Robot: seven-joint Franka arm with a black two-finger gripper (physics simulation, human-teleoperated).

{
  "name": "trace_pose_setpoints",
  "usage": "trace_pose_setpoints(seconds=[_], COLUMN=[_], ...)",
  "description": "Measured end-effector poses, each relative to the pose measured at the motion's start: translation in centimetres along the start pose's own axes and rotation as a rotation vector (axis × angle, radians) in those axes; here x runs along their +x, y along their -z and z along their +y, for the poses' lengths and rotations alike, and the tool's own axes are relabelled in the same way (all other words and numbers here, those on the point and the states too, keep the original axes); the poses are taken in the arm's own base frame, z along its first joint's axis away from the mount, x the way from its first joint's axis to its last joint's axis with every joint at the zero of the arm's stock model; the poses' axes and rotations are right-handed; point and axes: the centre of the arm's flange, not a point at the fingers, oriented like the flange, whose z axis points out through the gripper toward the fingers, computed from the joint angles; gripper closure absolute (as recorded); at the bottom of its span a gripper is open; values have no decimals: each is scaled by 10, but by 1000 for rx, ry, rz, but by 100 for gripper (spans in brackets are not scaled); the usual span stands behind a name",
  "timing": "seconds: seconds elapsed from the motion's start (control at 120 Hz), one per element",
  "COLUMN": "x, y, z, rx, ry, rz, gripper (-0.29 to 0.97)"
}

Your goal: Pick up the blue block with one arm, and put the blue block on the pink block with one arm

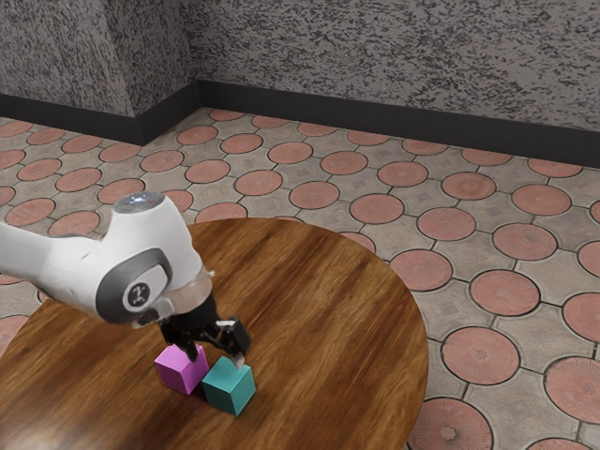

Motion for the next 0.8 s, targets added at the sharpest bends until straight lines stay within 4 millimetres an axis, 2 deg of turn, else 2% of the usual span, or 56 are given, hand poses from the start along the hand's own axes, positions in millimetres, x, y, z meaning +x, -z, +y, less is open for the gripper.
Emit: trace_pose_setpoints(seconds=[0.15,0.617,0.8], x=[7,14,8], y=[-4,-5,-7], z=[-5,-13,-18], rx=[42,-67,-93], ry=[59,-98,-116], rz=[57,60,101], gripper=[0,0,0])
